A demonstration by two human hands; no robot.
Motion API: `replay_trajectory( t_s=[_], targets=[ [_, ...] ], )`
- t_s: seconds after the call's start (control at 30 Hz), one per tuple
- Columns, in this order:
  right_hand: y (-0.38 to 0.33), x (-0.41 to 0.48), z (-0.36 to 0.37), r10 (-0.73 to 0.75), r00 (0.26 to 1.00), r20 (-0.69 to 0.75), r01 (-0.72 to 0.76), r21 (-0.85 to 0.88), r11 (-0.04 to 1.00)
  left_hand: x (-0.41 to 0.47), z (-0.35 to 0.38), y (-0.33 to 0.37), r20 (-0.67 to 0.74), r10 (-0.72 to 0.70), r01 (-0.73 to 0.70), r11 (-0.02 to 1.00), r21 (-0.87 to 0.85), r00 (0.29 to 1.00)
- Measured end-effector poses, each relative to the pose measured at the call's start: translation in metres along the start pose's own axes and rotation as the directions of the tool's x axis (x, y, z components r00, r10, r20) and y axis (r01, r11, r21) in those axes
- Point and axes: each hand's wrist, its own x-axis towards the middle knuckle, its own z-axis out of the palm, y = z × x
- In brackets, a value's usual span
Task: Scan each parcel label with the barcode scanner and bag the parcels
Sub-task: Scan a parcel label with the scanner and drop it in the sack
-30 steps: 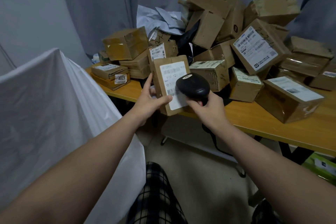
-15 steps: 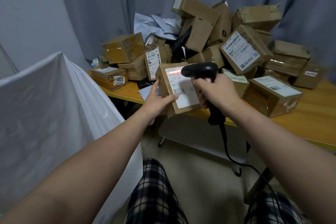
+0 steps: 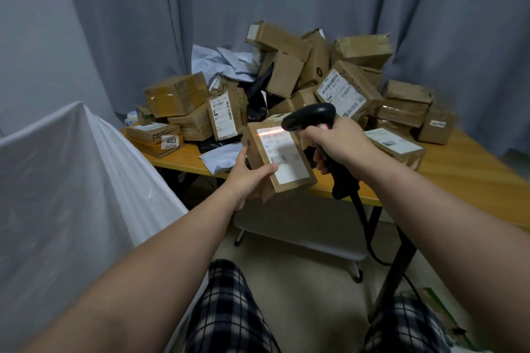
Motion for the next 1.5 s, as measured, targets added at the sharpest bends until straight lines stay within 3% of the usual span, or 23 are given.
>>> replay_trajectory(
  t_s=[0.4, 0.57, 0.73, 0.97, 1.1, 1.17, 1.23, 1.3, 1.37, 1.5],
  targets=[
    [-0.009, -0.007, 0.008, 0.001, 0.999, 0.049, -0.002, 0.022, 1.000, -0.017, 0.000, 0.004, -0.009, 0.067, -0.067, 0.998, -0.020, 0.998],
    [-0.025, -0.006, 0.051, -0.042, 0.986, 0.162, 0.031, 0.073, 0.997, -0.046, -0.039, 0.003, -0.126, 0.143, -0.152, 0.986, -0.065, 0.982],
    [-0.036, -0.003, 0.122, -0.077, 0.937, 0.342, 0.027, 0.150, 0.988, -0.073, -0.099, -0.024, -0.335, 0.142, -0.179, 0.980, -0.081, 0.931],
    [-0.025, -0.006, 0.240, 0.007, 0.814, 0.581, -0.086, 0.110, 0.990, -0.101, -0.184, -0.091, -0.609, -0.016, -0.044, 0.996, -0.083, 0.793],
    [-0.005, -0.001, 0.299, 0.077, 0.726, 0.684, -0.148, 0.045, 0.988, -0.096, -0.231, -0.127, -0.683, -0.098, 0.185, 0.981, 0.054, 0.723],
    [0.003, 0.002, 0.317, 0.124, 0.710, 0.693, -0.132, -0.042, 0.990, -0.087, -0.252, -0.139, -0.687, -0.097, 0.396, 0.871, 0.292, 0.720],
    [0.011, 0.009, 0.338, 0.132, 0.703, 0.698, -0.098, -0.088, 0.991, -0.070, -0.272, -0.153, -0.662, -0.120, 0.555, 0.665, 0.500, 0.740],
    [0.022, 0.016, 0.357, 0.131, 0.698, 0.704, -0.071, -0.113, 0.991, -0.051, -0.284, -0.170, -0.612, -0.166, 0.597, 0.516, 0.614, 0.773],
    [0.037, 0.022, 0.376, 0.148, 0.687, 0.712, -0.054, -0.153, 0.987, -0.036, -0.295, -0.199, -0.570, -0.257, 0.618, 0.451, 0.644, 0.781],
    [0.078, 0.024, 0.412, 0.215, 0.641, 0.736, -0.040, -0.249, 0.968, -0.023, -0.303, -0.270, -0.520, -0.445, 0.658, 0.249, 0.711, 0.729]
  ],
)
